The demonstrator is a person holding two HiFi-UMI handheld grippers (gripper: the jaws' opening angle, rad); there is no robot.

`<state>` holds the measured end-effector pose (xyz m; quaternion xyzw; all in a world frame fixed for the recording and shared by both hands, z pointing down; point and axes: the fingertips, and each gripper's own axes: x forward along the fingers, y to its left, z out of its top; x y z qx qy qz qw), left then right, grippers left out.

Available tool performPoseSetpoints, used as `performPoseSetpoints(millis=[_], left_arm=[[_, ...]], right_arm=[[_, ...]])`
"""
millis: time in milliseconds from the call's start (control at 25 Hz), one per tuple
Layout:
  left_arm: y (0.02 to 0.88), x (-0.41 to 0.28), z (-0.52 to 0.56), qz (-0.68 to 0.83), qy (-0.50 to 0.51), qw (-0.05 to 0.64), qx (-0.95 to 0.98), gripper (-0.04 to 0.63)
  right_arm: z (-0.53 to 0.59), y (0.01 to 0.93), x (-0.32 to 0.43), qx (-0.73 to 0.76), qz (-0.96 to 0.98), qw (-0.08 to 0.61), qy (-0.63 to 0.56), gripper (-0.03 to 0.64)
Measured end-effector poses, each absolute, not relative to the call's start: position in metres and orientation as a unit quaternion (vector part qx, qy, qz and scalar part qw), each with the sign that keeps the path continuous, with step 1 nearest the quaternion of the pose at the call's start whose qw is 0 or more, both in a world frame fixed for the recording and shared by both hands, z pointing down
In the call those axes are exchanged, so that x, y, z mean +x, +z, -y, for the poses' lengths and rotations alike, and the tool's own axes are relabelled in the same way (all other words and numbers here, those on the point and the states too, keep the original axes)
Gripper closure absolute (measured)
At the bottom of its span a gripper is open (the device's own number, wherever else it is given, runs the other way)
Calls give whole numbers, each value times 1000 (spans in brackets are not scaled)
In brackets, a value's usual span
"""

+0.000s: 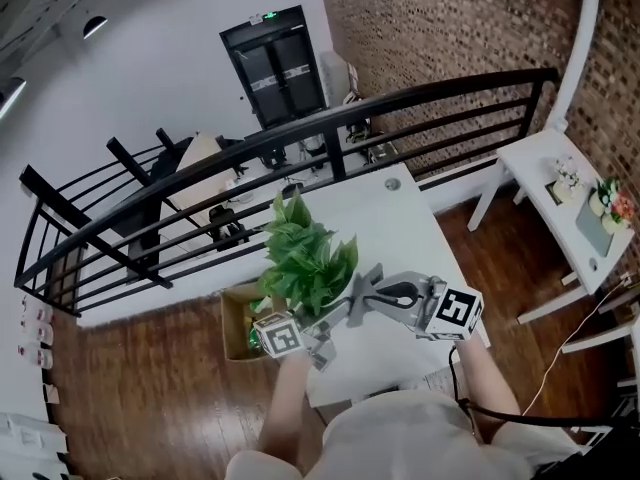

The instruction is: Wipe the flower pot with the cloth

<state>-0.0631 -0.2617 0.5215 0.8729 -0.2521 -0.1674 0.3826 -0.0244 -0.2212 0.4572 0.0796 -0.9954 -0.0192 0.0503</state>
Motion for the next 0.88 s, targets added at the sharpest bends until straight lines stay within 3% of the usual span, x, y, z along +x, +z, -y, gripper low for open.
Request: performPoseSetpoints(millis=[360, 680, 880], left_arm=[[455, -46, 237, 169, -191, 352, 901, 87], [425, -38, 218, 75, -259, 382, 884, 84], [410, -34, 204, 16, -296, 390, 872, 84]], right_arm=[[258, 423, -8, 169, 986, 2, -8, 618], [274, 421, 0, 185, 980, -58, 39, 618], [275, 429, -7, 171, 982, -54, 64, 618]])
